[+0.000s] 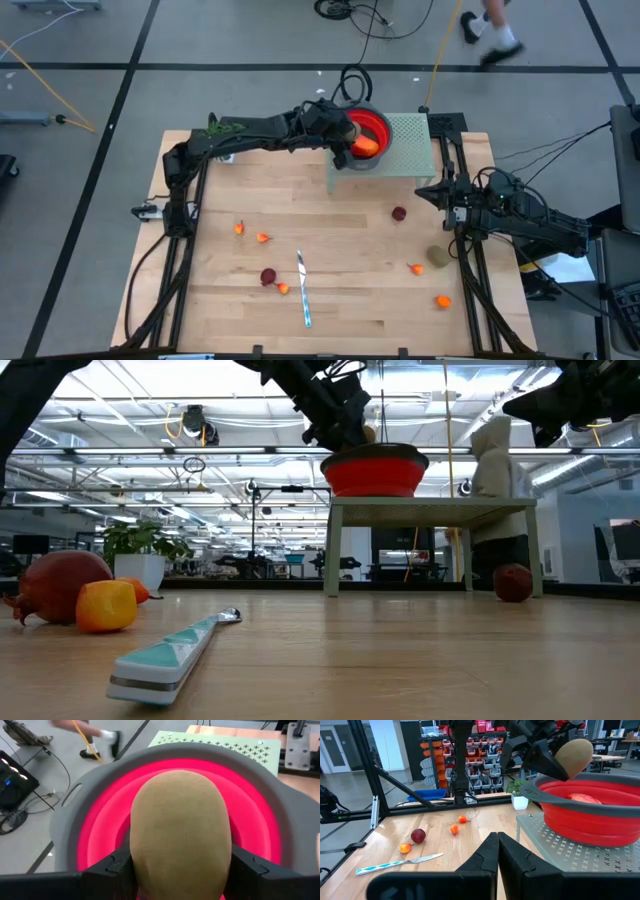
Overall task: Pick & Place Fruit
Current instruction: Put the kiwi into the red strainer bowl on the shelf
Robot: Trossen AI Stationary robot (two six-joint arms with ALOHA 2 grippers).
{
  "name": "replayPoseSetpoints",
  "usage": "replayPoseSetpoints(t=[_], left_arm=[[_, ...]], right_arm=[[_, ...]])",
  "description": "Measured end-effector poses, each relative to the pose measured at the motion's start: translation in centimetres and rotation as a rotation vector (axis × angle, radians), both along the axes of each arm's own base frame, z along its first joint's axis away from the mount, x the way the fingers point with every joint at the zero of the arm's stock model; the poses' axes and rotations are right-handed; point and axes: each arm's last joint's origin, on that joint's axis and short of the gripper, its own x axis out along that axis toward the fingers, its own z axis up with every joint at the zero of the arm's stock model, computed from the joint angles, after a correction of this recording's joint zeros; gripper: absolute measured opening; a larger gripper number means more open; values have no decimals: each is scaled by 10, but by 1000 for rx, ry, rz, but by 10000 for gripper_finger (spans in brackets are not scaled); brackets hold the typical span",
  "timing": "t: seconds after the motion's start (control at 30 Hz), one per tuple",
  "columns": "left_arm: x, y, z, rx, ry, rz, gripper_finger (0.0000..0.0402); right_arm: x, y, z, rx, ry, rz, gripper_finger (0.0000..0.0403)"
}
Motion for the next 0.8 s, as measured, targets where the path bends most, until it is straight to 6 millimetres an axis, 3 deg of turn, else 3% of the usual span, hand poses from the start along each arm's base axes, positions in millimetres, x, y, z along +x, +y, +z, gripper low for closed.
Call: replayPoseSetpoints(t=[0.8], left_arm=[[6,0,-14,-40,31,-4,209]], right_arm=[[0,0,0,0,0,0,0]])
